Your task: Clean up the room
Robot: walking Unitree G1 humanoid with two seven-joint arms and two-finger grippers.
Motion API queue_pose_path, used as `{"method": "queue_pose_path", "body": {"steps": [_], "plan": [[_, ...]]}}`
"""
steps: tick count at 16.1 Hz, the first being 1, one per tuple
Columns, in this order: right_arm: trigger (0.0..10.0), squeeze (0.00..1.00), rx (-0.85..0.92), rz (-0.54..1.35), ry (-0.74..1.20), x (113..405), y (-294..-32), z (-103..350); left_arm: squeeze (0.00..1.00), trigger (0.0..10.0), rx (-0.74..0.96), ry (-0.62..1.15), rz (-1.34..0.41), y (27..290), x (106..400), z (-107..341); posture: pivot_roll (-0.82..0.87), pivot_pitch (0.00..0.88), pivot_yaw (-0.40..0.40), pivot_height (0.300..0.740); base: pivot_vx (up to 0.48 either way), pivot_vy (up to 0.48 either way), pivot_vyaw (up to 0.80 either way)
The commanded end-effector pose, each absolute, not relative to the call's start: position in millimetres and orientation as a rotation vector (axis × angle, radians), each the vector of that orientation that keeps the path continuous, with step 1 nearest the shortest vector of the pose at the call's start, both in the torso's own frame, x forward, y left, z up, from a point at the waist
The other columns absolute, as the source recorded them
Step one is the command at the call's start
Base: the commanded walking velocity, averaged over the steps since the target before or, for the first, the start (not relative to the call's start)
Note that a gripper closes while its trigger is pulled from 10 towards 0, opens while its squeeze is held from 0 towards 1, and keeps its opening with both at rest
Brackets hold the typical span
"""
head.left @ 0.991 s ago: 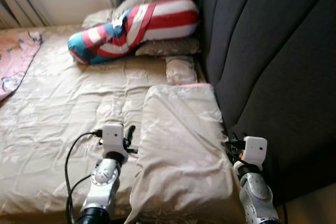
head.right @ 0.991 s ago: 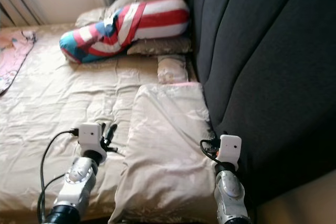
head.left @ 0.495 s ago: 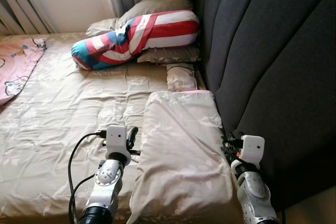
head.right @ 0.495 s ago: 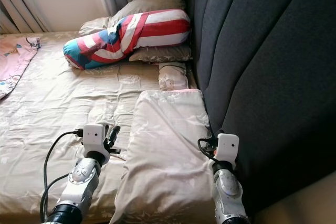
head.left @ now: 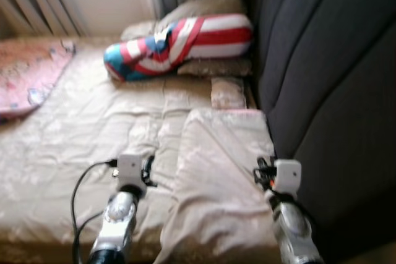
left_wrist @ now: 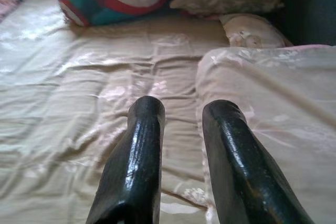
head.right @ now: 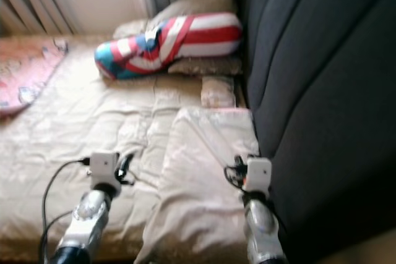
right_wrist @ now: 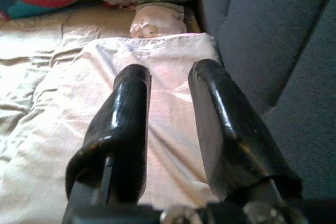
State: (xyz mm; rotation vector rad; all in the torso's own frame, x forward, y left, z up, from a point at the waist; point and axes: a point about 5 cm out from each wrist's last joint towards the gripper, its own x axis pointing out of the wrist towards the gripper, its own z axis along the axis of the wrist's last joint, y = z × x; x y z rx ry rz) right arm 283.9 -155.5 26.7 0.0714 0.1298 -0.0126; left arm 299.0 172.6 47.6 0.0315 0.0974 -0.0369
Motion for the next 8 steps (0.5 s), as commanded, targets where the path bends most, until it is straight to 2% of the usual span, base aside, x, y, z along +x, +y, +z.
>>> {"method": "queue_pose_path", "body": {"steps": [1,3,8], "plan": [[10.0,0.00,0.078,-0.038,0.149,280.3,-162.7,23.1,0.00,10.0,0.030,0.096,-0.046,168.3,299.5,48.0,-0.04,0.031,0.041,0.740,0.000,0.000,0.00],[10.0,0.00,0.085,-0.039,0.155,280.0,-161.4,22.6,0.00,10.0,0.033,0.097,-0.044,169.4,299.1,47.7,-0.04,0.026,0.045,0.740,0.000,0.000,0.00],[10.0,0.00,0.090,-0.035,0.163,279.2,-159.4,21.3,0.00,10.0,0.037,0.100,-0.048,168.4,299.8,48.0,-0.05,0.010,0.052,0.740,0.000,0.305,0.00]]}}
